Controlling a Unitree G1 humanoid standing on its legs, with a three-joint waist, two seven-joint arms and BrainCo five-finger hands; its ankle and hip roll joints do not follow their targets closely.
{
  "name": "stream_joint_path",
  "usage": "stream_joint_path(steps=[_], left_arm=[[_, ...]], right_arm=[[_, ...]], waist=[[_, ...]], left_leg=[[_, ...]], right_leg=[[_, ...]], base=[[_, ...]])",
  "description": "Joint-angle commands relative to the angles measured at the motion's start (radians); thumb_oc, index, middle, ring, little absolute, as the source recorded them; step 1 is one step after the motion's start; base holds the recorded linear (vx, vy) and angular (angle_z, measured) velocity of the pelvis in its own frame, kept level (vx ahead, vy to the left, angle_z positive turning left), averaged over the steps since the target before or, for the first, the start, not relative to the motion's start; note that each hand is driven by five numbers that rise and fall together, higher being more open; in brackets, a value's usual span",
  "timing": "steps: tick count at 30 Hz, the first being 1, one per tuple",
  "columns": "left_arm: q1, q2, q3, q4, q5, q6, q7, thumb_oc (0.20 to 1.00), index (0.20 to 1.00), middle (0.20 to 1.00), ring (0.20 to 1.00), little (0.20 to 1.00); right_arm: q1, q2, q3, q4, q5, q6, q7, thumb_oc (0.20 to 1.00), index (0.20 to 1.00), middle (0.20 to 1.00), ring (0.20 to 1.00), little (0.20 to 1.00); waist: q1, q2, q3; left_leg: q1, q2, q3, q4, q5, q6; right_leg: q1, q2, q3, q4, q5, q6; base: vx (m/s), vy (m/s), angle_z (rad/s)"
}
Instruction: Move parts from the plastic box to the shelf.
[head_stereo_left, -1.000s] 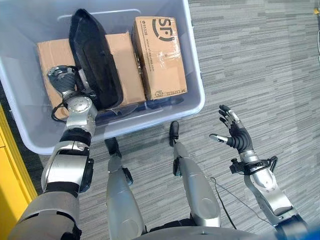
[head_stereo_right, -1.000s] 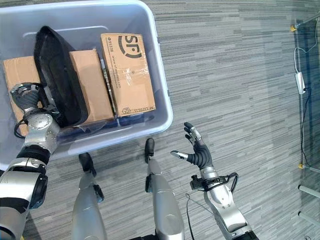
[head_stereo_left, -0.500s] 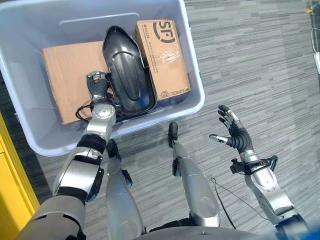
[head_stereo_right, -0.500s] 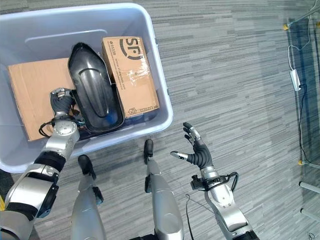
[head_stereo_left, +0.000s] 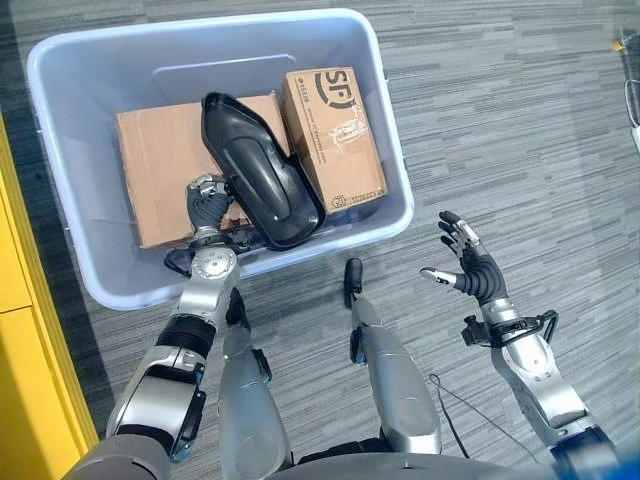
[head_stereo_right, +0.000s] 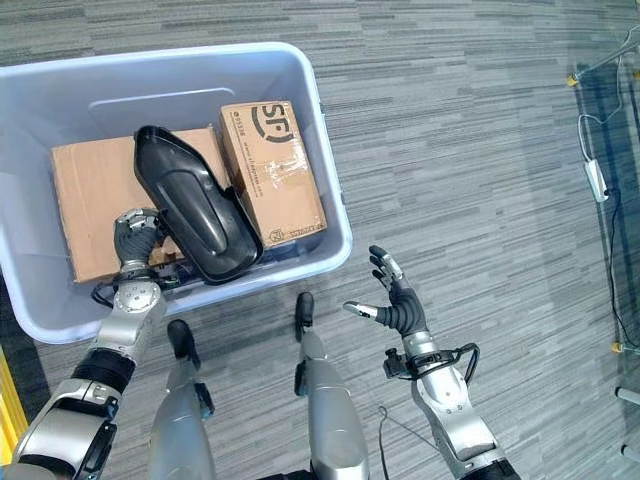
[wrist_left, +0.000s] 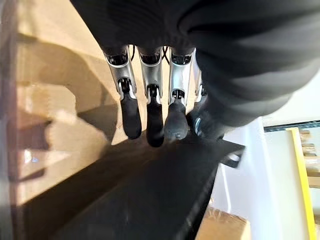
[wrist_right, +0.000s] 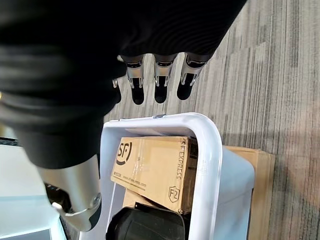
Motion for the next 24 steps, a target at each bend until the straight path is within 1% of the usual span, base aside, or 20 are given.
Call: stream_joint_path(steps=[1,13,18,24], left_arm=[[-0.048,-0.021,0.035,0.010,0.049,-0.058,-0.003,1.000,1.000,1.000,1.000,1.000],[-0.040,-0.039,0.034,-0.045,0.083,-0.053,0.010,1.000,1.000,1.000,1.000,1.000],[-0.008,-0.071,0.033,-0.094,0.080,-0.054,0.011,1.000,1.000,1.000,1.000,1.000],[0.006,-0.104,0.018,-0.111,0.058,-0.046,0.003,1.000,1.000,1.000,1.000,1.000]], right_arm=[[-0.026,0.016,-0.078,-0.004,-0.023,-0.029,-0.001,1.000,1.000,1.000,1.000,1.000],[-0.023,0.017,-0.093,-0.009,-0.028,-0.024,-0.006,1.000,1.000,1.000,1.000,1.000],[-0.021,0.014,-0.097,-0.011,-0.035,-0.023,-0.013,1.000,1.000,1.000,1.000,1.000],[-0.020,0.017,-0.093,-0.009,-0.037,-0.013,-0.021,1.000,1.000,1.000,1.000,1.000]], waist=[[0.002,0.027,-0.025],[0.002,0.035,-0.019],[0.006,0.041,-0.016],[0.007,0.043,-0.014]], left_leg=[[0.025,0.015,-0.034,0.054,-0.059,0.020],[0.025,0.013,-0.032,0.061,-0.062,0.022],[0.023,0.010,-0.036,0.065,-0.063,0.024],[0.025,0.011,-0.037,0.067,-0.064,0.025]], right_leg=[[-0.018,-0.073,0.029,0.163,-0.080,0.095],[-0.015,-0.072,0.033,0.164,-0.084,0.093],[-0.014,-0.073,0.032,0.167,-0.086,0.091],[-0.010,-0.073,0.031,0.167,-0.087,0.091]], base=[[0.00,0.000,0.00],[0.00,0.000,0.00],[0.00,0.000,0.00],[0.00,0.000,0.00]])
